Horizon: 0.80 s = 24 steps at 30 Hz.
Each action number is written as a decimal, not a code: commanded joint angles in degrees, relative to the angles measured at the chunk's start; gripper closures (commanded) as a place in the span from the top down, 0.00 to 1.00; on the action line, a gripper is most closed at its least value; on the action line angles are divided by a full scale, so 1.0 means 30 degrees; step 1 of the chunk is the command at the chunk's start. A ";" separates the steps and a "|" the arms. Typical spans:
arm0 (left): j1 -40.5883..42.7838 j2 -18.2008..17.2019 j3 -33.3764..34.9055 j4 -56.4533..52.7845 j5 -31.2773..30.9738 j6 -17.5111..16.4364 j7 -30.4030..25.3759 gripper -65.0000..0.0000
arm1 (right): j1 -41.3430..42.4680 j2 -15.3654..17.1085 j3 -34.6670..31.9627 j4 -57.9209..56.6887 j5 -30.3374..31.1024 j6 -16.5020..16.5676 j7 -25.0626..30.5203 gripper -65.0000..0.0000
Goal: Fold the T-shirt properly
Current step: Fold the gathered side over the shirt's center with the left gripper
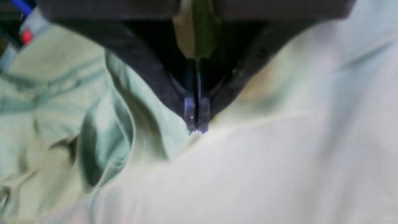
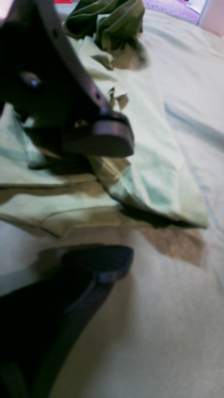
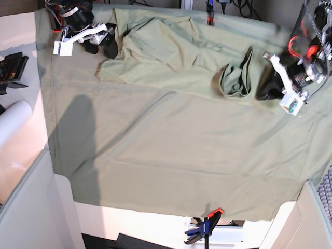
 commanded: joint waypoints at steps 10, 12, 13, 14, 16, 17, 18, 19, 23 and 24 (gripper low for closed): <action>-0.0291 0.1676 0.3789 -0.0095 0.0328 -0.0055 -0.0007 0.00 | 0.0036 0.0102 0.0066 0.0284 0.0357 0.0255 0.0335 0.67; -0.0306 0.2084 0.4393 -0.0095 0.0459 -0.0055 -0.0022 0.00 | 0.0036 0.0087 0.0066 0.0284 0.0364 0.0255 0.0262 0.67; -0.0306 0.2259 0.4524 -0.0095 0.0459 -0.0055 -0.0022 0.00 | 0.0007 0.0073 0.0066 0.0284 0.0401 0.0255 0.0240 0.67; -0.0306 0.2382 0.4532 -0.0095 0.0452 -0.0055 -0.0022 0.00 | -0.0007 0.0029 0.0058 0.0284 0.0503 0.0255 0.0189 0.67; -0.0357 0.2448 0.4524 -0.0095 0.0452 -0.0055 -0.0073 0.00 | -0.0007 -0.0007 0.0022 0.0284 0.0685 0.0255 -0.0117 0.67; -0.0364 0.2441 0.4481 -0.0095 0.0452 -0.0055 -0.0073 0.00 | -0.0007 -0.0007 0.0007 0.0284 0.0801 0.0255 -0.0277 0.67; -0.0364 0.2433 0.4452 -0.0095 0.0437 -0.0055 -0.0073 0.00 | -0.0015 -0.0007 -0.0029 0.0284 0.0918 0.0262 -0.0393 0.67; -0.0364 0.2419 0.4452 -0.0095 0.0444 -0.0055 -0.0073 0.00 | -0.0015 -0.0007 -0.0131 0.0284 0.0947 0.0255 -0.0452 0.67; -0.0357 0.2113 0.4459 -0.0095 0.0423 -0.0055 -0.0073 0.00 | -0.0015 -0.0080 -0.1246 0.0284 0.0772 0.0255 -0.0452 0.67; -0.0357 0.2047 0.4459 -0.0095 0.0423 -0.0055 -0.0066 0.00 | -0.0015 -0.0160 -0.1588 0.0284 0.0619 0.0255 -0.0452 0.67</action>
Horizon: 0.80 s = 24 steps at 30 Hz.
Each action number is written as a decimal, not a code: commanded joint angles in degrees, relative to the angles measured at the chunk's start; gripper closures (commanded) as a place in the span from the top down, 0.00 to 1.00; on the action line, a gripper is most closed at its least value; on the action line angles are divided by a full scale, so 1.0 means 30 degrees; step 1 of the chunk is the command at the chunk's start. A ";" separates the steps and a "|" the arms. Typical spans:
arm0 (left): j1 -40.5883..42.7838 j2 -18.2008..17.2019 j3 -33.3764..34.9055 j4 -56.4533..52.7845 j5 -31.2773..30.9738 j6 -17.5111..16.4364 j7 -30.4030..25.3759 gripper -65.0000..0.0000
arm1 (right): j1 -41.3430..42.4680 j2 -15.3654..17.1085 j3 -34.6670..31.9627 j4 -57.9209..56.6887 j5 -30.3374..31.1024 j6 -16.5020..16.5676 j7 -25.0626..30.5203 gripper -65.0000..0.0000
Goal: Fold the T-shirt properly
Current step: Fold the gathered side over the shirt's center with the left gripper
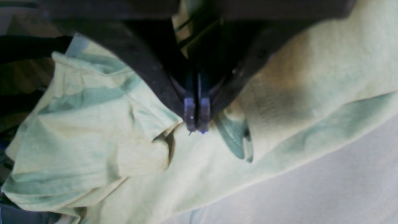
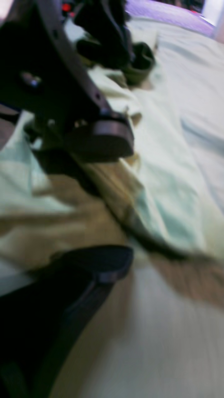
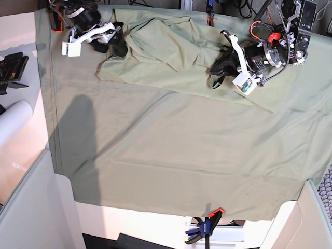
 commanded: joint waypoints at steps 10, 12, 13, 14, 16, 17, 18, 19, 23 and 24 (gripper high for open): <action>-0.0189 -0.0408 -0.0066 0.0801 -0.0495 -0.0092 -0.0219 0.00 | -0.0007 -0.0240 0.0233 0.0495 -0.0102 0.0248 0.0007 0.67; -0.0189 -0.0415 -0.0066 0.1093 -0.0838 -0.0092 0.0080 0.00 | -0.0007 -0.0240 0.0794 0.0772 0.0117 0.0248 -0.0168 0.67; -0.0189 -0.0415 -0.0066 0.1231 -0.1049 -0.0092 0.0189 0.00 | -0.0007 -0.0226 0.1086 0.0925 0.0124 0.0248 -0.0168 0.67; -0.0189 -0.0415 -0.0058 0.1362 -0.1253 -0.0092 0.0284 0.00 | -0.0007 -0.0189 0.1392 0.1049 0.0109 0.0248 -0.0160 0.67; -0.0182 -0.0423 -0.0058 0.1508 -0.1734 -0.0092 0.0466 0.00 | -0.0007 -0.0080 0.1953 0.1071 0.0073 0.0240 -0.0160 0.67; -0.0189 -0.0437 -0.0058 0.1515 -0.1909 -0.0092 0.0532 0.00 | -0.0015 -0.0080 0.2222 0.1049 0.0022 0.0240 -0.0168 0.67; -0.0189 -0.0481 -0.0058 0.1515 -0.2025 -0.0092 0.0532 0.00 | -0.0015 -0.0080 0.2397 0.0991 0.0022 0.0240 -0.0168 0.67; -0.0189 -0.0532 -0.0058 0.1515 -0.2149 -0.0092 0.0532 0.00 | -0.0007 -0.0080 0.2514 0.0882 0.0022 0.0240 -0.0168 0.67; -0.0189 -0.0670 -0.0058 0.1515 -0.2484 -0.0092 0.0532 0.00 | 0.0007 -0.0087 0.2528 0.0138 0.0029 0.0240 -0.0146 0.67; -0.0189 -0.0670 -0.0058 0.1515 -0.2484 -0.0092 0.0539 0.00 | 0.0000 -0.0087 0.2528 -0.0051 0.0095 0.0240 -0.0146 0.67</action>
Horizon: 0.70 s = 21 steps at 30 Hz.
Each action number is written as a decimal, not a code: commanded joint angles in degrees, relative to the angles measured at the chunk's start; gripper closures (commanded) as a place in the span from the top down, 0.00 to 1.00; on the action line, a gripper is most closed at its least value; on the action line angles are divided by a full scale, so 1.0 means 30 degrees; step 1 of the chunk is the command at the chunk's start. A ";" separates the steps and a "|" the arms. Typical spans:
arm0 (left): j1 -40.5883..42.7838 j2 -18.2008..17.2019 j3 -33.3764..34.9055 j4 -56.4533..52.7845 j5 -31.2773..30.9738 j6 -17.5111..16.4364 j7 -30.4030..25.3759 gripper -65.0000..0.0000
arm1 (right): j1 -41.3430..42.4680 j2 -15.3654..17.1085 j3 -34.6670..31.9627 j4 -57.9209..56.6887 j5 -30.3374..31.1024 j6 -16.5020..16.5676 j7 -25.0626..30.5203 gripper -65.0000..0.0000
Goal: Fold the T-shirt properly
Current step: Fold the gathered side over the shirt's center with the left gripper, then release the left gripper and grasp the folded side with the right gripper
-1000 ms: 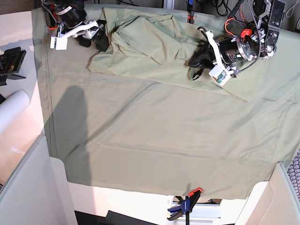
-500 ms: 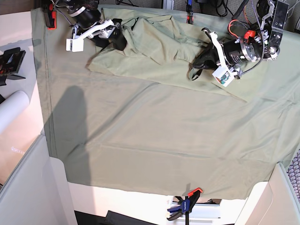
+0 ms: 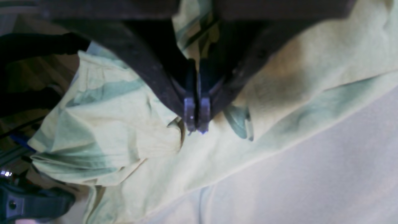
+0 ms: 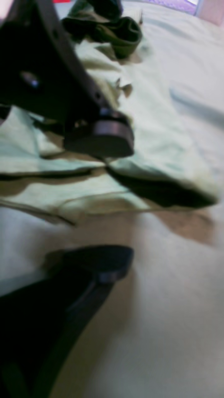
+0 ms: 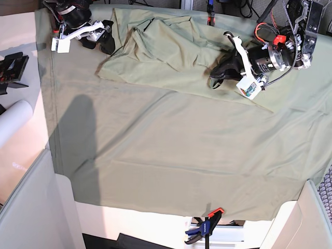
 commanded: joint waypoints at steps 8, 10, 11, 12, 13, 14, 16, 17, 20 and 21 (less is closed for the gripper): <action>-0.0197 -0.0102 -0.0051 0.0357 -0.0423 -0.0099 -0.0328 0.00 | 0.0051 0.0109 -0.1406 -0.1501 0.0860 0.0226 0.0306 0.67; -0.0197 -0.0102 -0.0051 0.0357 -0.0423 -0.0099 -0.0328 0.00 | 0.0058 0.0058 -0.2018 -0.1501 0.1071 0.0233 0.0299 0.67; -0.0197 -0.0102 -0.0051 0.0357 -0.0415 -0.0099 -0.0328 0.00 | 0.0058 0.0051 -0.2317 -0.1501 0.1188 0.0233 0.0299 0.67; -0.0197 -0.0102 -0.0051 0.0364 -0.0415 -0.0099 -0.0328 0.00 | 0.0058 0.0051 -0.2630 -0.1501 0.1195 0.0233 0.0299 0.67; -0.0197 -0.0102 -0.0051 0.0379 -0.0415 -0.0099 -0.0299 0.00 | 0.0058 0.0051 -0.2914 -0.1501 0.1180 0.0233 0.0299 0.67; -0.0197 -0.0109 -0.0051 0.0393 -0.0415 -0.0099 -0.0262 0.00 | 0.0058 0.0044 -0.3177 -0.1501 0.1180 0.0233 0.0291 0.67; -0.0197 -0.0109 -0.0051 0.0408 -0.0415 -0.0099 -0.0270 0.00 | 0.0051 -0.0015 -0.3628 -0.1501 0.1180 0.0233 0.0291 0.67; -0.0197 -0.0102 -0.0051 0.0408 -0.0415 -0.0099 -0.0270 0.00 | 0.0051 -0.0058 -0.3832 -0.1501 0.1173 0.0233 0.0291 0.67; -0.0197 -0.0102 -0.0051 0.0408 -0.0423 -0.0099 -0.0270 0.00 | 0.0058 -0.0262 -0.4240 -0.1501 0.1122 0.0233 0.0299 0.67; -0.0197 -0.0102 -0.0051 0.0423 -0.0423 -0.0099 -0.0270 0.00 | 0.0058 -0.0342 -0.4306 -0.1501 0.1129 0.0233 0.0299 0.67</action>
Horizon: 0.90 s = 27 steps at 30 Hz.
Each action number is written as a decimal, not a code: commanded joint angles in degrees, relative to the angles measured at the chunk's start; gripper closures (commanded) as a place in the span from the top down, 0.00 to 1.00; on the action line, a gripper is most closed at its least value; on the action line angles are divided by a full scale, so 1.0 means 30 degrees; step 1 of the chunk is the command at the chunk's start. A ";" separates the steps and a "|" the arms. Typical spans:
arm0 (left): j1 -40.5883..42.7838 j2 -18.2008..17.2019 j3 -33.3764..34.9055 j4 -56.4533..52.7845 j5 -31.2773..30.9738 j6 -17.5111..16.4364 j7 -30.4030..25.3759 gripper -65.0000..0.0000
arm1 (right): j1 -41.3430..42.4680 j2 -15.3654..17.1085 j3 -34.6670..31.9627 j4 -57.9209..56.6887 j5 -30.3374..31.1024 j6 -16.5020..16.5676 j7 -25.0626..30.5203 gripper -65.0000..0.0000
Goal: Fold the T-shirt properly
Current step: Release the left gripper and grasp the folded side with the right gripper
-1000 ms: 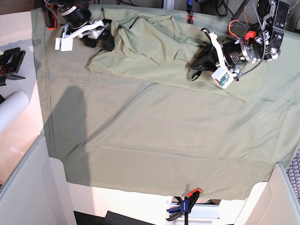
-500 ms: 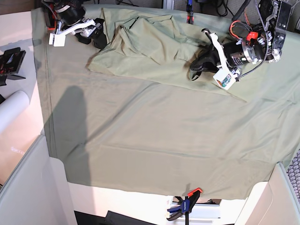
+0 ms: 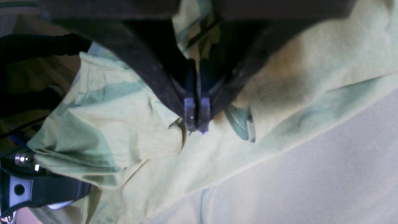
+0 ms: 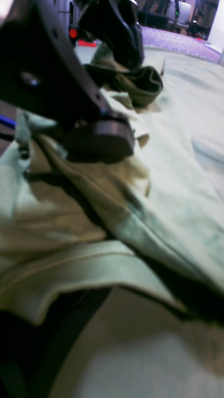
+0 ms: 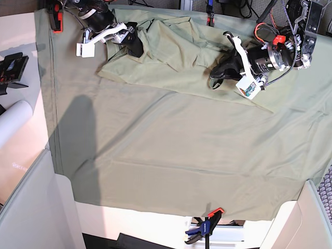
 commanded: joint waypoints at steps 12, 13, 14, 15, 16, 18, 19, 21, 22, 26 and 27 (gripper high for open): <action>-0.0204 -0.0809 -0.2659 0.1719 -0.2149 -0.0099 -0.0153 0.00 | 0.0918 0.0066 -0.0277 0.0058 -0.1894 0.0000 0.0568 0.00; -0.0204 -0.0816 -0.3155 0.1727 -0.2514 -0.0099 -0.0036 0.00 | 0.1137 0.0117 -0.0233 0.0058 -0.2142 0.0000 0.0641 0.00; -0.0197 -0.0874 -0.3599 0.1727 -0.2856 -0.0099 0.0131 0.00 | 0.1326 0.0204 -0.0102 0.0058 -0.2317 0.0000 0.0641 0.00; -0.0197 -0.0969 -0.4036 0.1727 -0.3126 -0.0099 0.0335 0.00 | 0.1559 0.0328 0.0087 0.0058 -0.2441 0.0000 0.0685 0.00; -0.0189 -0.1078 -0.4422 0.1727 -0.3279 -0.0099 0.0539 0.00 | 0.1770 0.0481 0.0364 0.0058 -0.2608 0.0000 0.0692 0.00; -0.0182 -0.1399 -0.5166 0.1727 -0.3453 -0.0099 0.0736 0.00 | 0.2200 0.0911 0.1217 0.0058 -0.2834 0.0000 0.0692 0.00; -0.0138 -0.1625 -0.5479 0.1719 -0.3512 -0.0099 0.0736 0.00 | 0.2390 0.1173 0.1749 0.0058 -0.2871 0.0000 0.0692 0.00; -0.0131 -0.2142 -0.5982 0.1719 -0.3672 -0.0099 0.0750 0.00 | 0.2659 0.1807 0.2871 0.0058 -0.2871 0.0000 0.0685 0.00; -0.0131 -0.2390 -0.6186 0.1719 -0.3708 -0.0099 0.0765 0.00 | 0.2739 0.2164 0.3424 0.0058 -0.2878 0.0000 0.0685 0.00; -0.0087 -0.3053 -0.6827 0.1719 -0.4080 -0.0099 0.0889 0.00 | 0.2732 0.3592 0.4954 0.0058 -0.2528 0.0000 0.0670 0.00; -0.0087 -0.3126 -0.6878 0.1719 -0.4116 -0.0099 0.0896 0.00 | 0.2739 0.3898 0.5107 0.0058 -0.2375 0.0000 0.0678 0.00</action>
